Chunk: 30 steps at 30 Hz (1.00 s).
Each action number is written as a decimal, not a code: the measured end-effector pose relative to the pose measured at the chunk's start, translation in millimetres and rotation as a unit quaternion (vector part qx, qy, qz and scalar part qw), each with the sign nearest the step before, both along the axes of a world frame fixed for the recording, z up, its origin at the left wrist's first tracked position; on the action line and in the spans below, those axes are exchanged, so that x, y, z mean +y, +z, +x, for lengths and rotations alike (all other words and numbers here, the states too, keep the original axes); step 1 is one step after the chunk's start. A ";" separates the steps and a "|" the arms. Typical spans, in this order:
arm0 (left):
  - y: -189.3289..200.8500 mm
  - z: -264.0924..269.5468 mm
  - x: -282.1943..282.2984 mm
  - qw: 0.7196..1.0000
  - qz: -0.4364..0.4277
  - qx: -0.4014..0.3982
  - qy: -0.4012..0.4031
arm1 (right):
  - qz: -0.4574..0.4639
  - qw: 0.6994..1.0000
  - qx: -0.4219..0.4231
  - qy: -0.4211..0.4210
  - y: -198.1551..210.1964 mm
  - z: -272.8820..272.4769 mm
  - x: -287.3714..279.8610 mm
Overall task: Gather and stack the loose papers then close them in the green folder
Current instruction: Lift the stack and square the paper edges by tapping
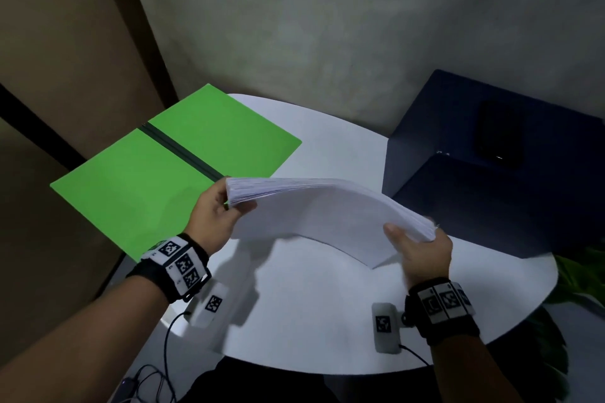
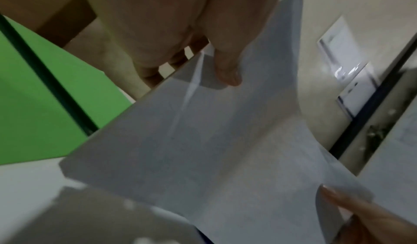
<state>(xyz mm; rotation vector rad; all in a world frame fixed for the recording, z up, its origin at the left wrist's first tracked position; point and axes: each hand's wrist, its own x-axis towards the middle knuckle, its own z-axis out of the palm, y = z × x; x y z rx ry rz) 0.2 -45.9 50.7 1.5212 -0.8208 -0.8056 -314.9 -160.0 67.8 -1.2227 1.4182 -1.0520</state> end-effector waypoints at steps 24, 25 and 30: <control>15.2 1.2 -20.0 0.988 -0.072 -0.134 0.008 | -0.175 0.977 0.121 0.013 16.5 15.7 3.9; 16.8 2.1 -20.3 0.986 -0.074 -0.147 0.011 | -0.169 0.978 0.119 0.018 17.8 15.8 4.2; 22.6 16.3 -19.3 0.914 -0.012 -0.392 -0.098 | -0.170 0.935 0.284 0.125 18.2 9.0 -2.9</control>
